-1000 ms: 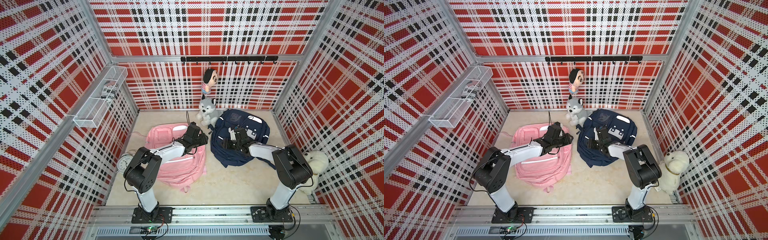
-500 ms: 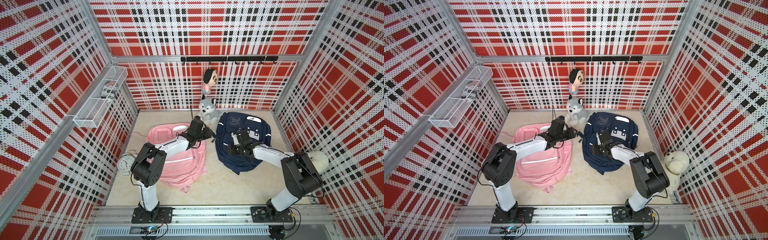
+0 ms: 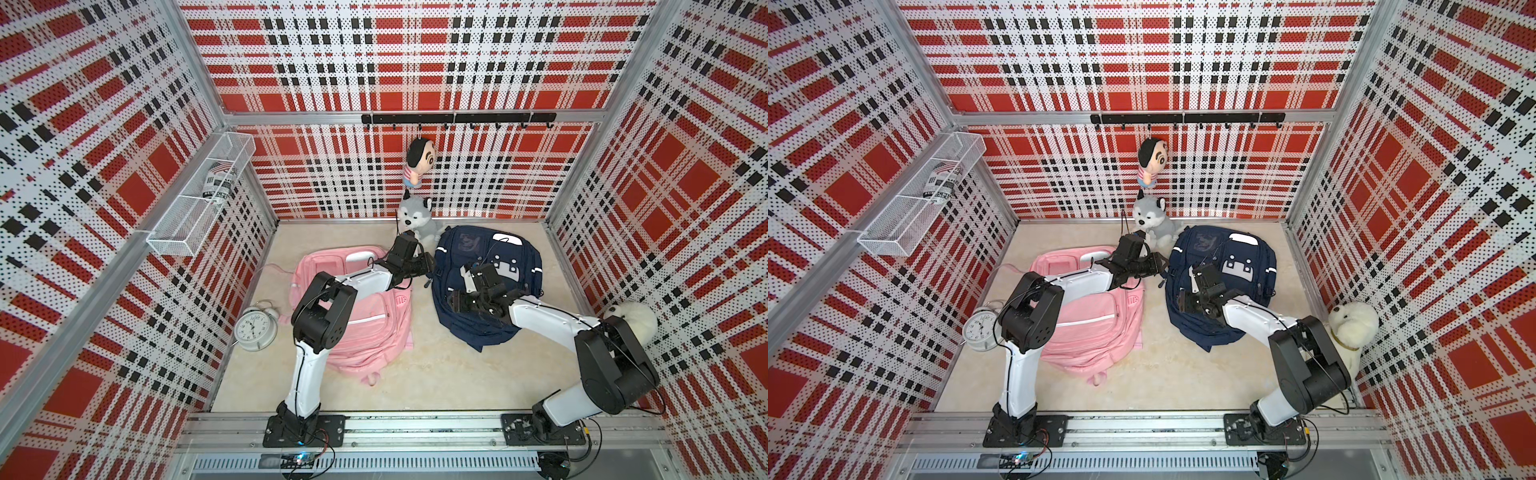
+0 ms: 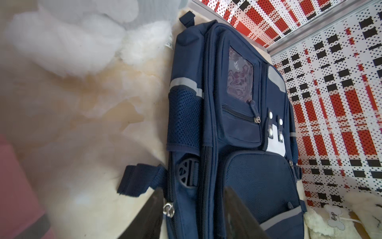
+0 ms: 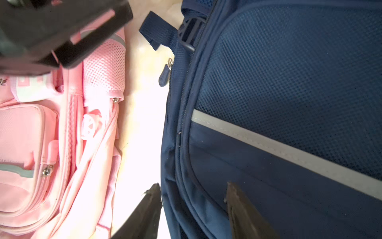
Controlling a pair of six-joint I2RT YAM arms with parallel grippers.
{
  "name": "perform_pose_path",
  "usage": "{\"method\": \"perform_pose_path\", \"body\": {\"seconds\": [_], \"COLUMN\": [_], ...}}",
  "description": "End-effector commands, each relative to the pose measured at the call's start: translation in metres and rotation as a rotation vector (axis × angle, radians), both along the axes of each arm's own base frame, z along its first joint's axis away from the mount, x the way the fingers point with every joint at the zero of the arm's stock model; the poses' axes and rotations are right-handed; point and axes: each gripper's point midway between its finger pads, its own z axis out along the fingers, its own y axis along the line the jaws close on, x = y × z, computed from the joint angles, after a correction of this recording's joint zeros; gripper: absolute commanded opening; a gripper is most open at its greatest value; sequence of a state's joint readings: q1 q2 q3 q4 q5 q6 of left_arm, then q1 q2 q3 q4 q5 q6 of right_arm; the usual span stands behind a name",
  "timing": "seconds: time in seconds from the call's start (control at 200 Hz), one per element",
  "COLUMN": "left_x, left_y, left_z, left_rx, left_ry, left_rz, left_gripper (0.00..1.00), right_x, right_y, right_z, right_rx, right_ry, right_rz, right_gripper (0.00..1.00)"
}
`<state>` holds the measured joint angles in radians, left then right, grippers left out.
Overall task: Zip up the backpack
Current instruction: Adjust the backpack at the center of the board.
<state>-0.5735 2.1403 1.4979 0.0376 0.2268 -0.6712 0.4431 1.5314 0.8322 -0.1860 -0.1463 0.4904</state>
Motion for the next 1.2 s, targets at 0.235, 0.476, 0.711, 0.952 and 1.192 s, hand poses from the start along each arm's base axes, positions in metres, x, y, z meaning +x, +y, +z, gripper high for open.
{"method": "perform_pose_path", "body": {"seconds": [0.235,0.476,0.711,0.952,1.192], "left_x": [0.026,0.041,0.047,0.046,0.018], "left_y": [-0.022,-0.027,-0.027,-0.037,-0.036], "left_z": [-0.008,-0.027,-0.051,-0.044,0.000], "left_rx": [-0.018,-0.028,-0.027,-0.092,-0.130], "left_ry": [-0.043,-0.019,0.017,0.007,-0.067], "left_rz": [-0.049,-0.040,-0.021,-0.045,-0.070], "left_gripper": [0.51,0.52,0.51,0.16,0.03], "right_x": [-0.019,-0.020,-0.021,-0.028,-0.019], "right_y": [-0.001,-0.002,-0.002,-0.009,-0.015], "right_z": [0.000,0.003,-0.001,-0.016,-0.037], "right_rx": [0.067,0.077,0.074,0.059,0.013], "right_ry": [-0.013,-0.021,-0.011,0.035,0.047], "right_rz": [-0.010,-0.016,-0.014,-0.059,-0.094], "right_gripper": [0.56,0.56,0.56,0.57,0.59]}}
